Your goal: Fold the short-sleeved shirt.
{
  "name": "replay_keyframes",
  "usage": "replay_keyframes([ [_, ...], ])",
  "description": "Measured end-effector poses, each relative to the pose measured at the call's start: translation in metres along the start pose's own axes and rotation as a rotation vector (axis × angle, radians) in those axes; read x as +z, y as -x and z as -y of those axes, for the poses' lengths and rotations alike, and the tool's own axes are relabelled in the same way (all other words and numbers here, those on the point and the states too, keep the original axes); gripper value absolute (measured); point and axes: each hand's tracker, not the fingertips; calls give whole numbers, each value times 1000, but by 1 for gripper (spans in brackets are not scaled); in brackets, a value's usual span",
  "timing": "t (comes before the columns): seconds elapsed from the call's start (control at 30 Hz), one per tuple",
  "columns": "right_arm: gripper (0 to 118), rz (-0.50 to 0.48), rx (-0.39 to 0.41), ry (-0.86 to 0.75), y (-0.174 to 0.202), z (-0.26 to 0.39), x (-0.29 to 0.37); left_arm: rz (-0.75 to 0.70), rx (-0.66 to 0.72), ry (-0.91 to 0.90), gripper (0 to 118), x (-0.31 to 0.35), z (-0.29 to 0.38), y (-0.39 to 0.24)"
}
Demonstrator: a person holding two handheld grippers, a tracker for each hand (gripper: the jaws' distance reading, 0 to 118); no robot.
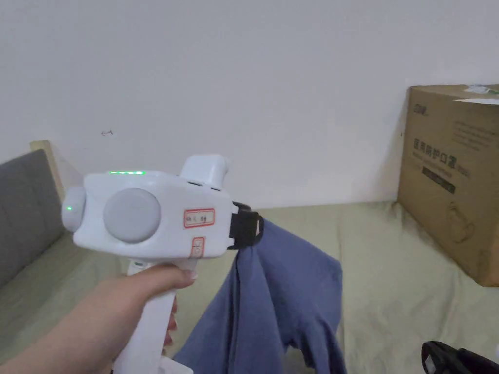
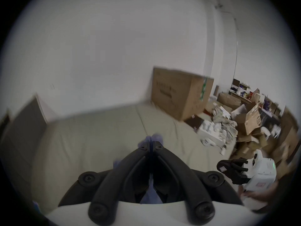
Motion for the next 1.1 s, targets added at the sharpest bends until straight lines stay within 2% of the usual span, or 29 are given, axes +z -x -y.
replay_keyframes([
  [0.1,4,51,-52,46,-17,11,-6,116,222,317,1,-104,37,15],
  [0.17,4,64,-88,74,-27,19,-10,-10,347,545,1,-168,77,19],
  [0.23,4,73,-108,99,-35,27,-13,-205,343,668,1,-213,117,24],
  [0.33,4,88,-112,147,-40,37,-19,-300,298,669,3,-241,158,28],
  [0.37,4,91,-112,163,-41,41,-21,-306,300,651,16,-244,166,31],
  [0.43,4,91,-119,183,-42,45,-24,-303,360,610,80,-235,169,35],
  [0.47,4,87,-123,190,-42,47,-26,-233,424,606,99,-229,170,42],
  [0.5,4,83,-127,195,-41,48,-27,-158,481,586,103,-224,169,48],
  [0.6,4,76,-133,200,-36,48,-31,-36,572,565,103,-202,156,64],
  [0.7,4,66,-132,188,-28,41,-32,-13,549,454,103,-159,137,68],
  [0.8,4,50,-114,135,-18,30,-25,-9,520,215,103,-89,124,69],
  [0.87,4,40,-81,78,-11,23,-19,71,467,-92,100,-23,125,64],
  [0.9,4,41,-67,52,-8,21,-17,37,417,-209,94,2,130,59],
  [0.93,4,44,-51,10,-5,19,-13,-60,348,-337,87,30,139,50],
  [0.97,4,51,-42,-37,-1,19,-9,-164,290,-426,71,54,148,40],
  [1.0,4,57,-40,-81,2,19,-5,-251,240,-493,51,68,160,33],
  [1.03,4,61,-41,-144,5,20,0,-331,196,-545,22,84,174,27],
  [1.07,4,71,-41,-197,9,22,5,-391,172,-554,0,94,186,22],
  [1.1,4,90,-36,-242,12,25,9,-477,163,-586,0,99,199,17],
])
